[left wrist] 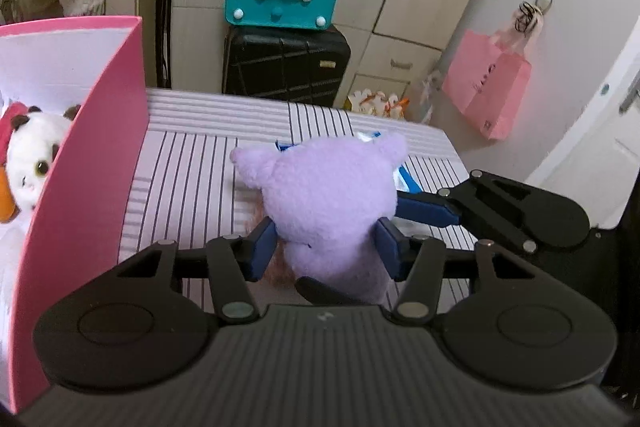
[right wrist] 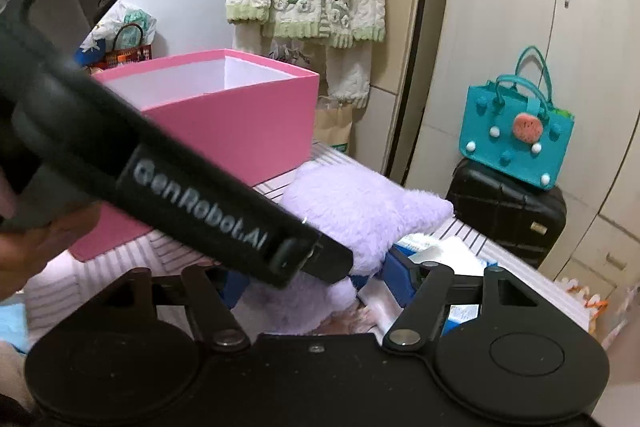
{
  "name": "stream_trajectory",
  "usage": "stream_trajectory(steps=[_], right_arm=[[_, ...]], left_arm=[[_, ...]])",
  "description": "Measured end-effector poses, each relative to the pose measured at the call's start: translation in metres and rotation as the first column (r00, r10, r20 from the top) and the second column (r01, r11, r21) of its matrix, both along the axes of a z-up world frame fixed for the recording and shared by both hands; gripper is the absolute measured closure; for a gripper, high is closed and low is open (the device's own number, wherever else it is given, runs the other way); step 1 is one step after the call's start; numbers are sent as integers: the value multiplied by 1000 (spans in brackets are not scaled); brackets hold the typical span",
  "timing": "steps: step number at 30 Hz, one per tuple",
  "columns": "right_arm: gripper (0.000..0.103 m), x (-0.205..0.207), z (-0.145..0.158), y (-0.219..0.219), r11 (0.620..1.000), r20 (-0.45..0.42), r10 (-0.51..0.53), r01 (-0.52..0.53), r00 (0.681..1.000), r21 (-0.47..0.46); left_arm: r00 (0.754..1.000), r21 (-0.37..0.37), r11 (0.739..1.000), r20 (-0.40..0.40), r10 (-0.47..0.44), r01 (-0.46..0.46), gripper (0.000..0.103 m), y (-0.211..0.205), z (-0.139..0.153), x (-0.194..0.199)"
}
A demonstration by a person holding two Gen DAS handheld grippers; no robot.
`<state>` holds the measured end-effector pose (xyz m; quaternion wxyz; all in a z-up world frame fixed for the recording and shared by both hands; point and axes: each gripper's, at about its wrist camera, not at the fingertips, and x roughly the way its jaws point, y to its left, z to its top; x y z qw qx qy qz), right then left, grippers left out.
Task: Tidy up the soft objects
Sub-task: 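Close the left tool on the lilac plush toy and lift it, then carry the lilac plush toy over the pink box with the left tool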
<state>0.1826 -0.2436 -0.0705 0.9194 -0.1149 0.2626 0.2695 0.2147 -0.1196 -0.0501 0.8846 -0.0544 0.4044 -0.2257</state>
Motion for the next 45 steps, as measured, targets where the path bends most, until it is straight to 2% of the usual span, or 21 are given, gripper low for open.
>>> stream_trajectory(steps=[5, 13, 22, 26, 32, 36, 41, 45], right_arm=[[31, -17, 8, 2, 1000, -58, -4, 5, 998, 19], [31, -37, 19, 2, 994, -203, 11, 12, 979, 111], [30, -62, 28, 11, 981, -273, 33, 21, 962, 193], [30, -67, 35, 11, 970, -329, 63, 19, 942, 241], [30, -74, 50, 22, 960, -322, 111, -18, 940, 279], [30, -73, 64, 34, 957, -317, 149, -56, 937, 285], [30, -71, 78, 57, 955, -269, 183, -107, 946, 277], [30, -60, 87, 80, 955, -237, 197, -131, 951, 266]], left_arm=[[998, 4, 999, -31, -45, 46, 50, 9, 6, -18], [992, -7, 995, -76, -102, 102, 51, 30, 16, -46], [983, -23, 988, -98, -154, 152, 51, 53, 35, -73], [982, -42, 987, -102, -161, 158, 52, 67, 45, -84], [982, -60, 986, -98, -161, 156, 53, 90, 65, -91], [983, -47, 985, -70, -168, 165, 53, 104, 79, -97], [988, -35, 988, -31, -149, 148, 53, 130, 91, -96], [993, -58, 991, -1, -119, 119, 52, 154, 97, -88]])
